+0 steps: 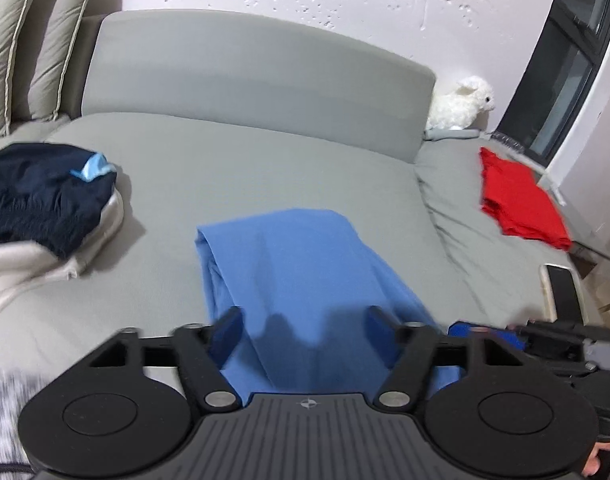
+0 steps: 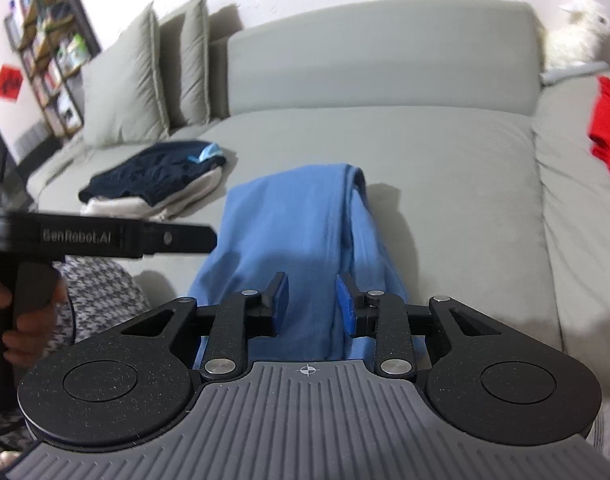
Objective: Fold clothes
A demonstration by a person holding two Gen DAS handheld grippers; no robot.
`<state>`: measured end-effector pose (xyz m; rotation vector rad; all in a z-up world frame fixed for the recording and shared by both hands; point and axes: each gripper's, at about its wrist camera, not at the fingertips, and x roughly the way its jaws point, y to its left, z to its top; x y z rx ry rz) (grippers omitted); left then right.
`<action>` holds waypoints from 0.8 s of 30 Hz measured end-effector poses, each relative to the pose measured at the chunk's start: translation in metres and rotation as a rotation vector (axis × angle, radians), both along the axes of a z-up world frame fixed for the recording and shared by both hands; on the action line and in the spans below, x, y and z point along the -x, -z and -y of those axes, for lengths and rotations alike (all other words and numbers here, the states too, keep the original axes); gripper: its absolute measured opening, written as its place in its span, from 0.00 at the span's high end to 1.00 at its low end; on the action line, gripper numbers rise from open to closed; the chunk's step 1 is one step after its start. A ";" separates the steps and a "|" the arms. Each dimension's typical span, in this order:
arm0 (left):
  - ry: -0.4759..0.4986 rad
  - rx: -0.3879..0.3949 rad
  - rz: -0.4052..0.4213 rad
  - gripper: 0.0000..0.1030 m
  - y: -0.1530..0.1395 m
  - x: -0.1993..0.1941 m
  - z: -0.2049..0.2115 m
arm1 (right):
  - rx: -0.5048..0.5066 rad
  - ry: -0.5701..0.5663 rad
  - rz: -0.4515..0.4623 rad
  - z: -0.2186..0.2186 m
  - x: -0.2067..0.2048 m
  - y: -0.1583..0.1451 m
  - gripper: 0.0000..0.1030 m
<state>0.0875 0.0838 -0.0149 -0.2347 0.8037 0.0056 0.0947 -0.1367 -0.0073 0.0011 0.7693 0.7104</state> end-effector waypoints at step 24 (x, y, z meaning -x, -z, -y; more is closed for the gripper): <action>-0.066 -0.113 -0.232 0.15 -0.007 0.004 0.000 | 0.177 -0.012 -0.178 -0.033 -0.050 -0.011 0.28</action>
